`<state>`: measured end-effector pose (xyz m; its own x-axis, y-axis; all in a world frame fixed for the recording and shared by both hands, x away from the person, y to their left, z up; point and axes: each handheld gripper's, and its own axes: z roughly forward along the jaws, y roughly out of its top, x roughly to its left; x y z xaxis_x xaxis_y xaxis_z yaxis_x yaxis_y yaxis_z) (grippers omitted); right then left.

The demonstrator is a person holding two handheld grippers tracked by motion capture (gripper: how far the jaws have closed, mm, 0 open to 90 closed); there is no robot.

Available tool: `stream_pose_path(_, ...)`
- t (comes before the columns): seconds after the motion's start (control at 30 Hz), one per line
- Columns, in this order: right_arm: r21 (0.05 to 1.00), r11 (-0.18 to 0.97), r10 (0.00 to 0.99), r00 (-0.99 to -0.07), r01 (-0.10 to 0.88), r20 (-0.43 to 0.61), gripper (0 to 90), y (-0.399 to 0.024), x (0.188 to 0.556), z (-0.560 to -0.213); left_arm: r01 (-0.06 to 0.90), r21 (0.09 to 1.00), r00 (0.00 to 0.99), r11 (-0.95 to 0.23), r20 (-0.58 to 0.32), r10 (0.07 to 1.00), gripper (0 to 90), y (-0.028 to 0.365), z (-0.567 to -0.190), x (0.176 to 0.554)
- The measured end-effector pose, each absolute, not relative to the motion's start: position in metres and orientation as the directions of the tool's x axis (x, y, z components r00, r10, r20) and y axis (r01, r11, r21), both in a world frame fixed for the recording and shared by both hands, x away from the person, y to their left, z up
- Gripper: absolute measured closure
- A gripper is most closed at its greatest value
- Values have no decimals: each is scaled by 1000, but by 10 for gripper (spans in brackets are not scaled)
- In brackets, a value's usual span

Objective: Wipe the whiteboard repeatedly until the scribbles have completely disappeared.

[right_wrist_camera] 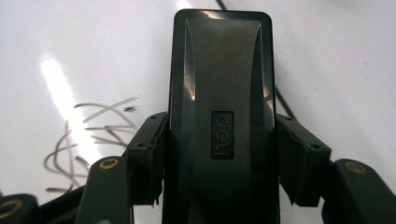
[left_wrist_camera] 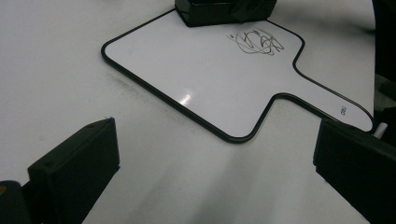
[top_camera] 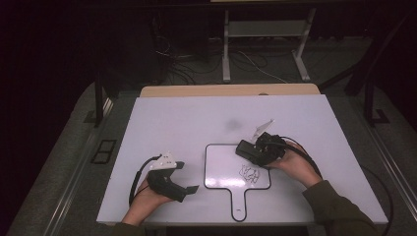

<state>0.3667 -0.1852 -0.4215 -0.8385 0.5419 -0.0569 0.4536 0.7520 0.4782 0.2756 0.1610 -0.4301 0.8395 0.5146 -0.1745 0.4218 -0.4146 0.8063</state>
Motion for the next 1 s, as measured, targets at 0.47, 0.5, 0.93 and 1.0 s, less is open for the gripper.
stream_pose_path(0.47,469,772,510,-858,428,-56,389,-183,347,-421,420,807,841,-416,-174,512,0,161,-430,276)
stream_pose_path(0.5,469,771,509,-859,430,-50,389,-182,345,-421,420,807,841,-416,-174,512,0,161,-430,276)
stream_pose_path(0.93,460,791,480,-875,403,-58,389,-182,321,-420,422,805,841,-416,-176,511,0,160,-430,275)
stream_pose_path(1.0,459,793,477,-877,400,-60,389,-182,317,-420,422,805,841,-417,-176,511,0,160,-430,276)
